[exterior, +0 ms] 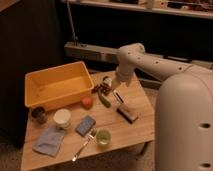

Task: Place brush in table surface

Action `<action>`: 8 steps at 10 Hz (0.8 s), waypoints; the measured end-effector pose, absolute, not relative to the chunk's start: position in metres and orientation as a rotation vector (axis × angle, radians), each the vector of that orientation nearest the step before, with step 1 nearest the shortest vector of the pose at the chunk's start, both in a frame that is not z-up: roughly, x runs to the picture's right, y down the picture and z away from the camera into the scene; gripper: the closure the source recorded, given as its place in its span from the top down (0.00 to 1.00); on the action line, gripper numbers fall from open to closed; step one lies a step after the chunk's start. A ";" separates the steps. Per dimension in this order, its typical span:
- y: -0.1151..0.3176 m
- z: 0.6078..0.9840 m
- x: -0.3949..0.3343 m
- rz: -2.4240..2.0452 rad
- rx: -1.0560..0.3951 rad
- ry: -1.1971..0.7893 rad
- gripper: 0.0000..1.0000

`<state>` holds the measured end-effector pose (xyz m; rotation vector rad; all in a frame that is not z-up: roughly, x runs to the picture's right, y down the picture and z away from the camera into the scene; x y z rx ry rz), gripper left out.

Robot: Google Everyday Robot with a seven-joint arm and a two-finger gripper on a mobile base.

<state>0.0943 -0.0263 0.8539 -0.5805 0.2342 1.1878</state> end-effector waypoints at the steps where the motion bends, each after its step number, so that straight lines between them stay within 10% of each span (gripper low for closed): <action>1: -0.030 0.860 0.098 1.180 -0.592 0.224 0.65; 8: 0.022 0.914 0.069 1.103 -0.566 0.161 0.65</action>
